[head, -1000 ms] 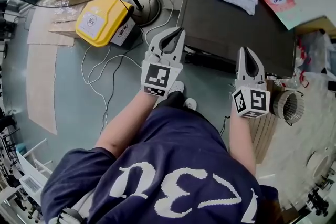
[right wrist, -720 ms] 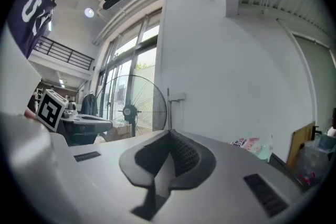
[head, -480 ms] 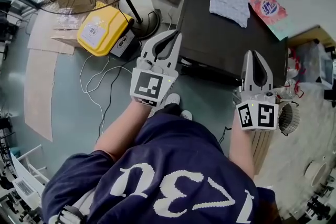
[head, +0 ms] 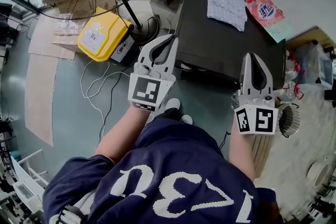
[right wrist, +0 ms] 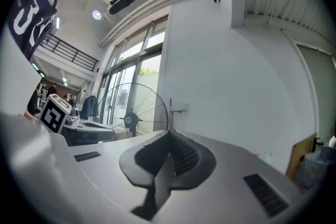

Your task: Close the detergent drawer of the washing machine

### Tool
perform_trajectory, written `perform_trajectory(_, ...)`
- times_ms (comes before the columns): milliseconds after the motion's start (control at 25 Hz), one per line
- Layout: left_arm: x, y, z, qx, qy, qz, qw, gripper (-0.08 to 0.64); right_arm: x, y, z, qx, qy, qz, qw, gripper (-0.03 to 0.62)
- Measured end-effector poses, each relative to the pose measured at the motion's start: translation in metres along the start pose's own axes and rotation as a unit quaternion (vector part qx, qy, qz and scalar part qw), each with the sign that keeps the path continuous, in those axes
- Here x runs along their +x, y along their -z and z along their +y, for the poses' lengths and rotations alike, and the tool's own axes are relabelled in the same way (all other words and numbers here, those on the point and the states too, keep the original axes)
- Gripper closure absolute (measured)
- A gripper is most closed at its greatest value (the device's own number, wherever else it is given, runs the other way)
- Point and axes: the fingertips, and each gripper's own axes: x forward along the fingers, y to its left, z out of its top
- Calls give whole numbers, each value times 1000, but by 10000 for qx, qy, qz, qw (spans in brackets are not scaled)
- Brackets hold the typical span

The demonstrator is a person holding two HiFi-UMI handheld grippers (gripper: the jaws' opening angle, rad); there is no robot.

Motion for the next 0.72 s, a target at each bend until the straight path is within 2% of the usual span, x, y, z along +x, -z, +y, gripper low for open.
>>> perform_trajectory(440, -2, -2, -2, 11, 0, -40, 10000, 540, -5, -10, -3, -109, 152, -157, 9997, 578)
perform_trajectory(720, -4, -2, 0, 95, -32, -91, 9999, 540, -6, -9, 0, -508, 267, -182, 9982, 578)
